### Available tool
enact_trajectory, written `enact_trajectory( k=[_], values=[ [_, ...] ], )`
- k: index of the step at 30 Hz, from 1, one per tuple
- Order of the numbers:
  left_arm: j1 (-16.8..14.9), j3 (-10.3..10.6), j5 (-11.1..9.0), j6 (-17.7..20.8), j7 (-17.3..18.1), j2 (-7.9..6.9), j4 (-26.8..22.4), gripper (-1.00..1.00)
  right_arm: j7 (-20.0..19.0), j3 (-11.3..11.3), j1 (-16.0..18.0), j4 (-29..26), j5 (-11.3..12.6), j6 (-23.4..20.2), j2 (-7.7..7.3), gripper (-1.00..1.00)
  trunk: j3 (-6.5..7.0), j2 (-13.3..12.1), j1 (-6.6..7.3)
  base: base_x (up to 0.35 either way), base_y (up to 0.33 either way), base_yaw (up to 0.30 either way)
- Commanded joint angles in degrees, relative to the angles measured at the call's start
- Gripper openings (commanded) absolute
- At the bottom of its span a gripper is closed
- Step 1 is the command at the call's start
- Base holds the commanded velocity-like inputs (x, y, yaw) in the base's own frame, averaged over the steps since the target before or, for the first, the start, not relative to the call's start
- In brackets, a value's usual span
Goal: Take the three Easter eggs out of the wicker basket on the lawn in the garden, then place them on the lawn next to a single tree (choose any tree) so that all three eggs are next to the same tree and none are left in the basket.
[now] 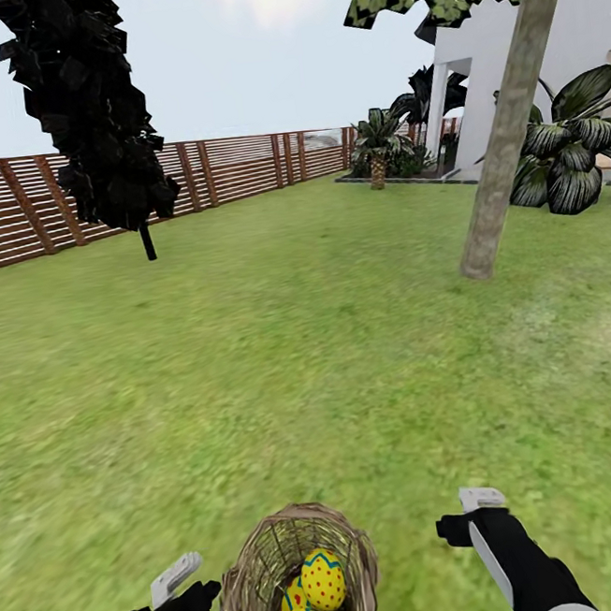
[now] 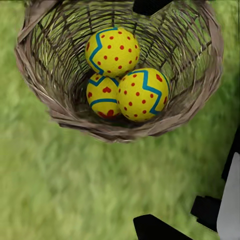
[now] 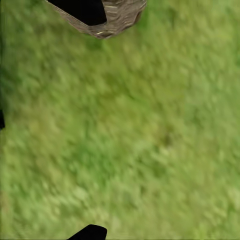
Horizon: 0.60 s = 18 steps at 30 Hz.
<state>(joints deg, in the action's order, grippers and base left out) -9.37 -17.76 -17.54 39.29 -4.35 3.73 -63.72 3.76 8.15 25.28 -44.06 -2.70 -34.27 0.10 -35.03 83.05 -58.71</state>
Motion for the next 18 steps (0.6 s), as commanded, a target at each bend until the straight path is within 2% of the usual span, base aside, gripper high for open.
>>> enact_trajectory(
  k=[1,4,18],
  values=[
    [0.0,2.4,-0.5,0.4,-0.5,0.00,-0.1,1.00,-1.0,0.0,0.0,0.4,-0.3,-0.3,-0.14,1.00,-0.06,0.0,-0.02,0.194,-0.186,0.000],
    [0.0,3.9,-0.5,0.8,-0.5,-0.04,-0.2,1.00,-1.3,0.1,0.0,0.6,-0.2,-0.3,-0.18,1.00,-0.06,0.0,-0.02,0.059,-0.056,0.000],
    [0.0,4.4,-0.5,1.0,-0.5,-0.06,-0.1,1.00,-1.3,0.1,0.0,1.4,-0.2,-0.3,-0.10,1.00,-0.06,0.0,-0.02,0.002,-0.002,0.000]
  ],
)
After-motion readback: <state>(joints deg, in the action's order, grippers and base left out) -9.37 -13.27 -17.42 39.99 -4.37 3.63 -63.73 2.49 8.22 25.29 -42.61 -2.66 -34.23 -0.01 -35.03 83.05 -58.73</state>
